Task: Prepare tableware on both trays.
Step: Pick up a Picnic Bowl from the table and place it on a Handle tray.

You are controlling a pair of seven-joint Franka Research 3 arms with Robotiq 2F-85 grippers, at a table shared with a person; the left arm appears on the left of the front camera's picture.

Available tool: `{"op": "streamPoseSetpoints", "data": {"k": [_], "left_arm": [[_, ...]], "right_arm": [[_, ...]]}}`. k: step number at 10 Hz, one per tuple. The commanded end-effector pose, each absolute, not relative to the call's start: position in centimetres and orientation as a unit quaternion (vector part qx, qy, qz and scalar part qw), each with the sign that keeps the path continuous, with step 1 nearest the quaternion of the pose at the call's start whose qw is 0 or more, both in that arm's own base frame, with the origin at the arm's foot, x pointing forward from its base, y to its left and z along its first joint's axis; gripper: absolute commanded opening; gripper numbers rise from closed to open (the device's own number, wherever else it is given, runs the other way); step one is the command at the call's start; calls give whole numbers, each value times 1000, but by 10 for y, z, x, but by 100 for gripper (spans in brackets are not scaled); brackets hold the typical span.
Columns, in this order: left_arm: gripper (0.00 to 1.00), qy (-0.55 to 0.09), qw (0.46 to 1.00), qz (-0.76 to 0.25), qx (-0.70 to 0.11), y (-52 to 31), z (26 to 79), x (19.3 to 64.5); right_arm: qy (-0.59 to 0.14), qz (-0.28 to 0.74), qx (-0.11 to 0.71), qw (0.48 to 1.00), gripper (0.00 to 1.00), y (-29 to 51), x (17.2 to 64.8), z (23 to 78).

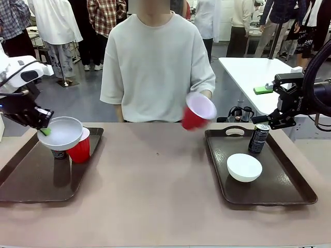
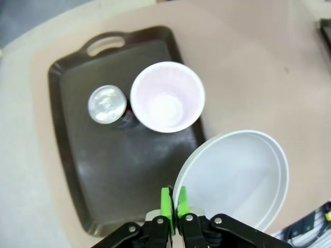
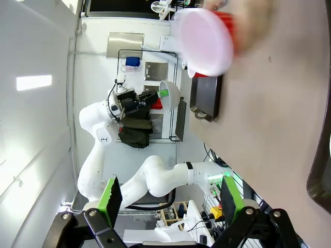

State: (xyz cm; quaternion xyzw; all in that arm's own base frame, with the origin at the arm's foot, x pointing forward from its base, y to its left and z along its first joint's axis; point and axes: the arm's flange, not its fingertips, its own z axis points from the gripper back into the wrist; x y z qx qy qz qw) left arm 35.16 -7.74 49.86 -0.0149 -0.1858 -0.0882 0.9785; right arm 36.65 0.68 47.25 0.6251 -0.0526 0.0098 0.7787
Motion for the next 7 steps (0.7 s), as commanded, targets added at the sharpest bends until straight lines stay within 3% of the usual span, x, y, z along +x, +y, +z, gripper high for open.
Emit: {"op": "streamPoseSetpoints", "data": {"k": [1,7], "left_arm": [[4,-185,977,-103,23,-53,457,324],[4,-118,989,-81,35,-22,384,348]], "right_arm": [[-51,18,622,781,100,5,366,472],[-51,18,622,781,100,5,366,472]]}}
